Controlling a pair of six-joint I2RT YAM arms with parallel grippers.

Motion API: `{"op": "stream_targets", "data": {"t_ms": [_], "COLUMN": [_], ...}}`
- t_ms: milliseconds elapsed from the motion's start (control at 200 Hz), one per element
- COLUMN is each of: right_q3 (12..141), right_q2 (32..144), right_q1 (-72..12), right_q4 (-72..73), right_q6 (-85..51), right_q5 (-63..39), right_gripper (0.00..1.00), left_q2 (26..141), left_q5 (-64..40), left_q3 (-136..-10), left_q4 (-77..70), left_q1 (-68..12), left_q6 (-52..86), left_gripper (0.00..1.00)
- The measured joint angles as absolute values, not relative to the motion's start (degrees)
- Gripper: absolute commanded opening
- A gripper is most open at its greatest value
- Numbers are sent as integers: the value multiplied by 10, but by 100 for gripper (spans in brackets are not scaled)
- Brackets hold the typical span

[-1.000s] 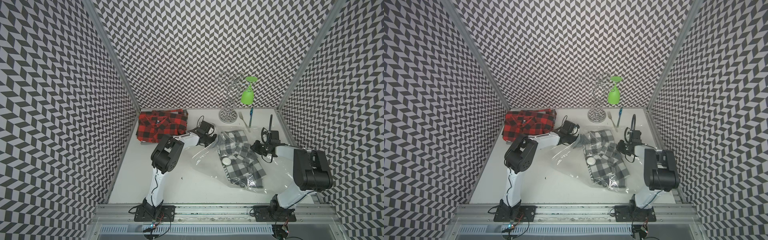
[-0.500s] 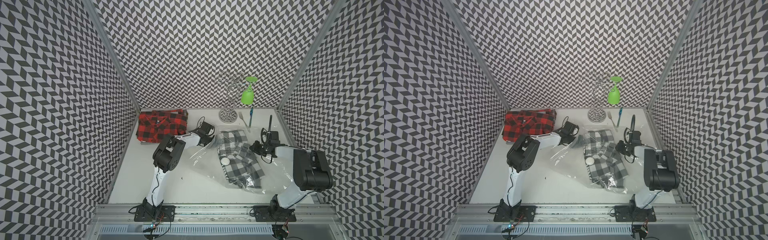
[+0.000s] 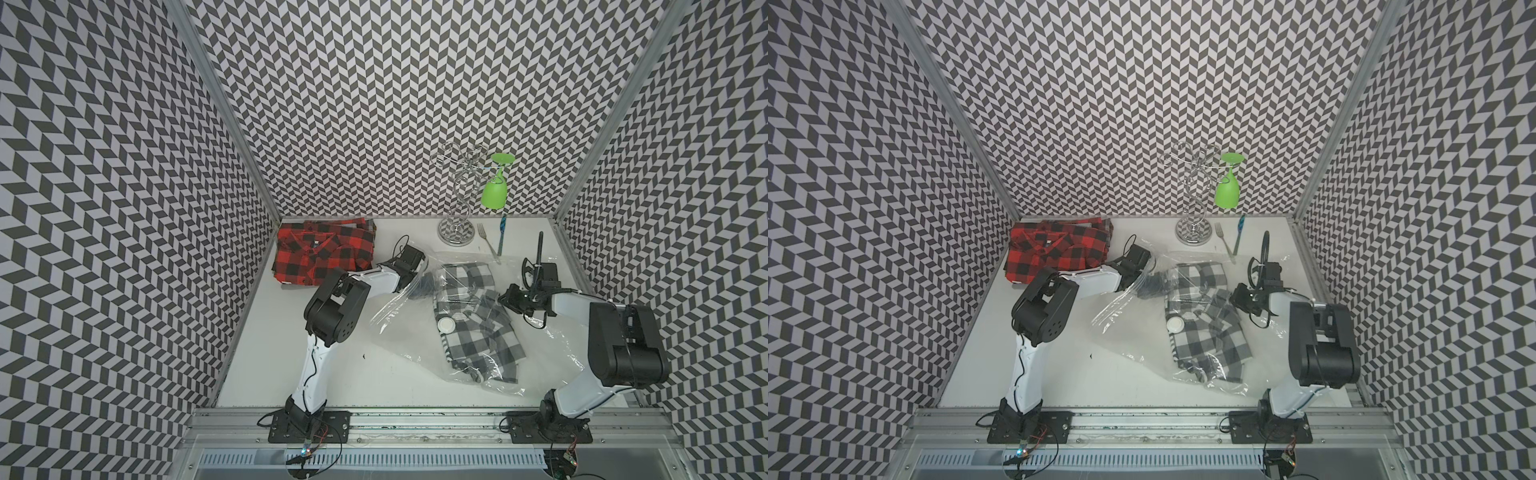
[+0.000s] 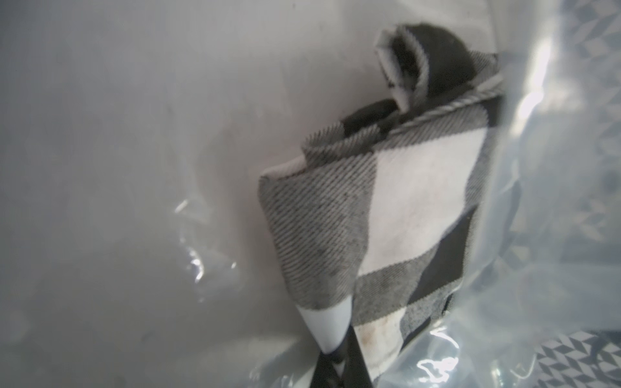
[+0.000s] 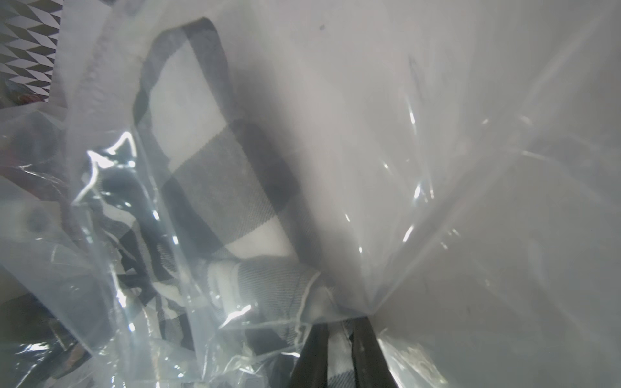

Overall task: Take the shirt out of the vacuum bag
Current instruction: Take out the shirt from the vacuum bag.

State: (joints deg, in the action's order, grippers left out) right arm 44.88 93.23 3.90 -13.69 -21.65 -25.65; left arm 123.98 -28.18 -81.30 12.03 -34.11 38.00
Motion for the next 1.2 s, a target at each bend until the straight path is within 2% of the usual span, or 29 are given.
{"op": "stream_targets", "data": {"t_ms": [305, 706, 951, 1196], "right_q3": [469, 458, 457, 458], "right_q2": [947, 958, 965, 973], "right_q1": [36, 72, 92, 97], "right_q4": [-162, -115, -95, -81], "right_q6": [-246, -288, -303, -314], "right_q5": [-243, -243, -251, -258], "right_gripper": [19, 20, 20, 19], "left_q2": [1191, 1108, 1032, 907], "left_q5": [-282, -283, -289, -277], "left_q3": [-752, -656, -574, -478], "left_q4": [126, 123, 110, 103], "left_q1": [-341, -315, -266, -258], "left_q6": [391, 408, 436, 480], "left_gripper": [0, 0, 0, 0]}}
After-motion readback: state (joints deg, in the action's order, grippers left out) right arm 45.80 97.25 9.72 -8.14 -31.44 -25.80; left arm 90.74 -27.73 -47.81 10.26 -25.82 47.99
